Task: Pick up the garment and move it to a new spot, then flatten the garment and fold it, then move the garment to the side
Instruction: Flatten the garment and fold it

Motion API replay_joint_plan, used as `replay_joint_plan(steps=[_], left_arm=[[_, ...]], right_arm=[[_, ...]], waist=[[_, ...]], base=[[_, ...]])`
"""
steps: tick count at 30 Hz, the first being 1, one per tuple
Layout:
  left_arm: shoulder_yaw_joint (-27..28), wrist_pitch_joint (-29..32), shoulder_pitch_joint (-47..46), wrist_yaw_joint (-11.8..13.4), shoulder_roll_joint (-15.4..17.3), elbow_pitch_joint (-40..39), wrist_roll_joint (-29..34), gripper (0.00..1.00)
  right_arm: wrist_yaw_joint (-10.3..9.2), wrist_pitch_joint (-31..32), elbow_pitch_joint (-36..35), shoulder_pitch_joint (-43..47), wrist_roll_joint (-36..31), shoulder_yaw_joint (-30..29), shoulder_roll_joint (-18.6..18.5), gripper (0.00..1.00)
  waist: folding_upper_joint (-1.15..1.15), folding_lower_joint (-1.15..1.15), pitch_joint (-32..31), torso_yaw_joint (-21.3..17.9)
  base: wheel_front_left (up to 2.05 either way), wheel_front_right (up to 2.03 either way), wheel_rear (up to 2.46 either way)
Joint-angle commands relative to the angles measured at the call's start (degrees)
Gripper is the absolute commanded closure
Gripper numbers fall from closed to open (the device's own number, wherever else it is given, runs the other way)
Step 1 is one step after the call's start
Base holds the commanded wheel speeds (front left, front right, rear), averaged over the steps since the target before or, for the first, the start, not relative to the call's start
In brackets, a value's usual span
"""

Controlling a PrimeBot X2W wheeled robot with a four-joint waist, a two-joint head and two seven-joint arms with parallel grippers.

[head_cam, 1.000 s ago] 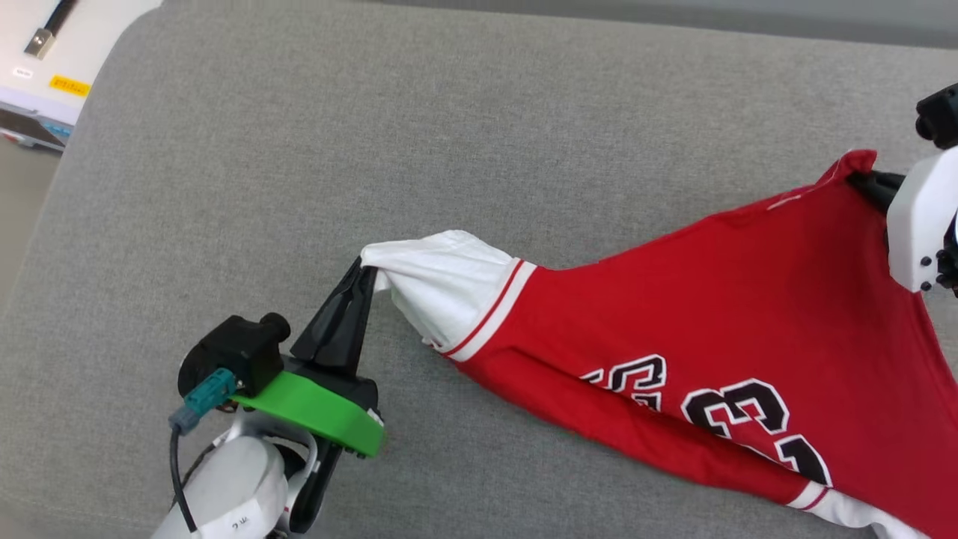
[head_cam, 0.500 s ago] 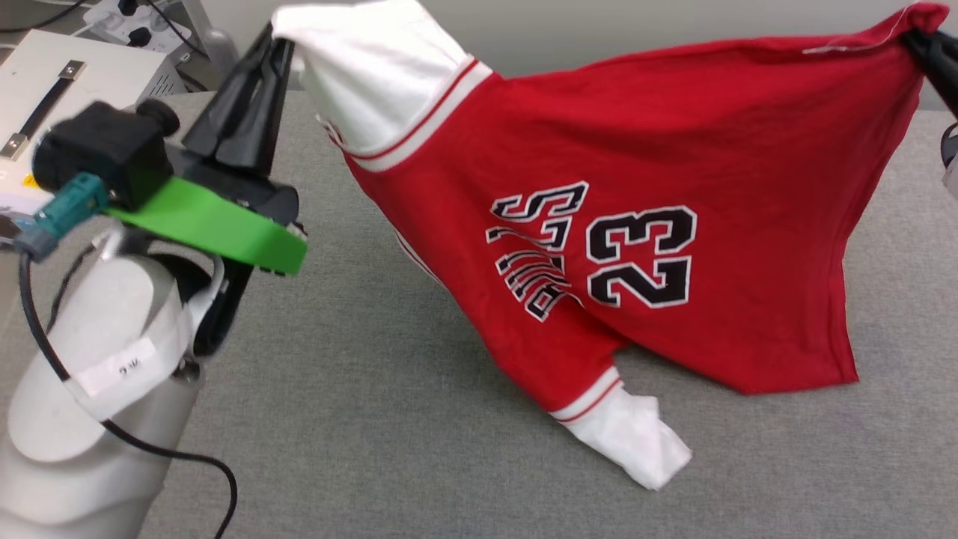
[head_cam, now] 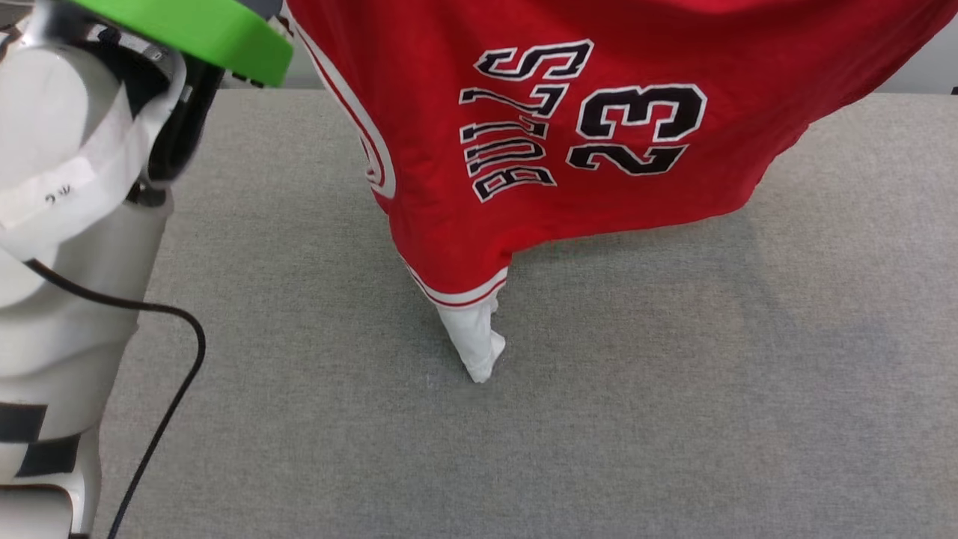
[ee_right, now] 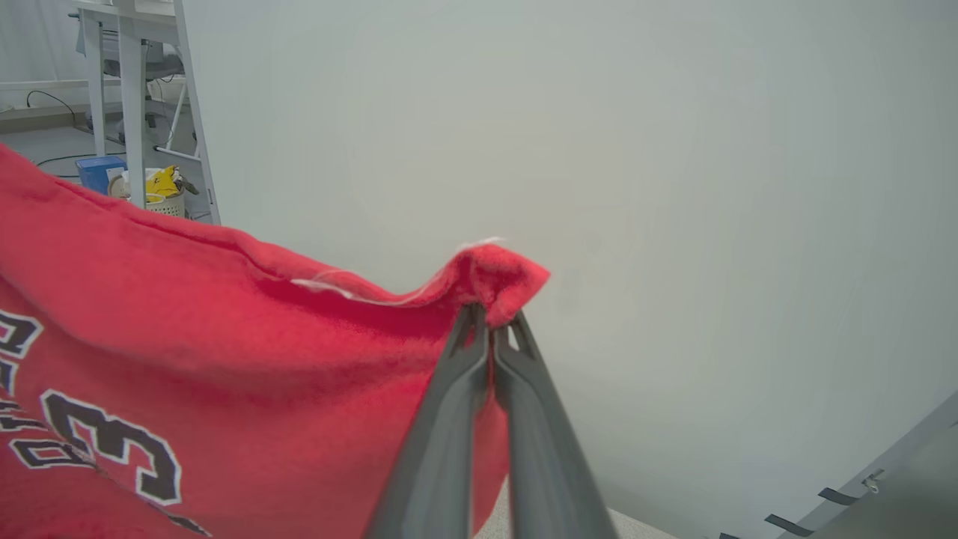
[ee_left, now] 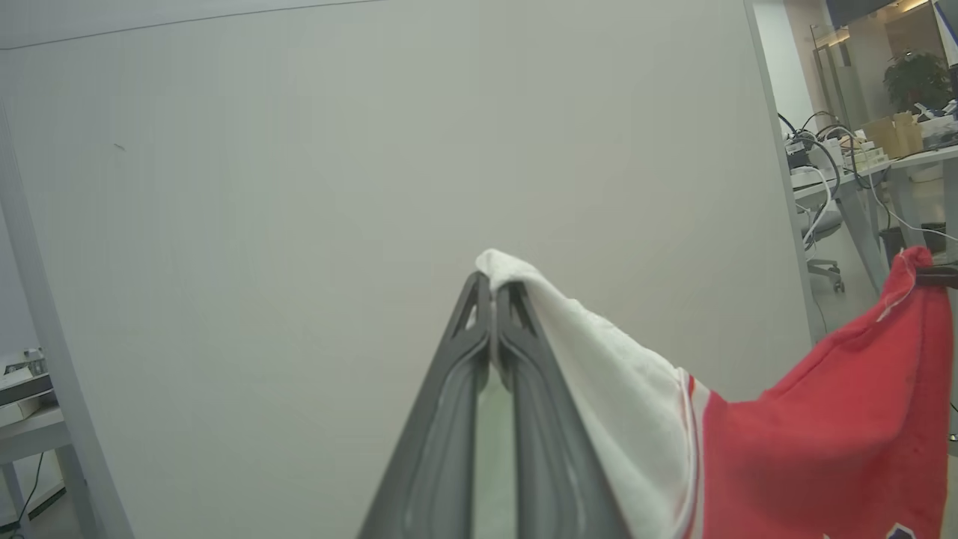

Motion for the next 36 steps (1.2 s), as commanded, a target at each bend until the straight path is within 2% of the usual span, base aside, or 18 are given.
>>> replay_joint_plan(steps=[1,6,13,17,23,30,36], left_arm=[[-0.2,0.1,-2.3,-0.4,-0.4,1.0,0.6,1.0],[-1.3,0.8,-9.7,-0.9,-1.8,5.5,0.9,1.0],[-3.6,2.2,-26.7,-1.7,-3.6,15.8,2.4,1.0],[-4.6,2.5,-36.4,-1.8,-4.6,21.3,4.1,1.0],[-4.5,2.0,-47.1,-1.2,-4.9,25.4,6.2,1.0],[-4.4,2.0,-52.8,-1.0,-4.5,27.7,6.6,1.0],[-5.7,0.9,-51.1,-1.2,-3.3,30.6,6.7,1.0]], right_arm=[[-0.04,0.5,-0.2,-1.6,-0.3,-0.8,0.6,1.0],[-0.04,2.1,1.7,-6.4,-1.5,-2.7,2.2,1.0],[-0.04,3.1,8.9,-20.0,-6.4,-1.8,5.1,1.0],[-0.04,1.6,14.7,-29.6,-9.2,-0.9,6.7,1.0],[-0.04,-1.8,22.8,-42.7,-12.2,1.1,8.8,1.0],[-0.04,-6.0,31.2,-52.1,-13.7,4.2,10.8,1.0],[-0.04,-9.0,36.0,-53.1,-12.7,9.6,12.1,1.0]], waist=[[0.0,0.0,1.3,-0.3],[0.0,0.0,5.4,-0.9],[0.0,0.0,13.6,-2.0],[0.0,0.0,17.4,-2.6],[0.0,0.0,21.2,-3.5],[0.0,0.0,24.9,-3.4],[0.0,0.0,28.1,-2.9]], base=[[0.0,0.0,0.0],[0.0,0.0,0.0],[0.0,0.0,0.0],[0.0,0.0,0.0],[0.0,0.0,0.0],[0.0,0.0,0.0],[0.0,0.0,0.0]])
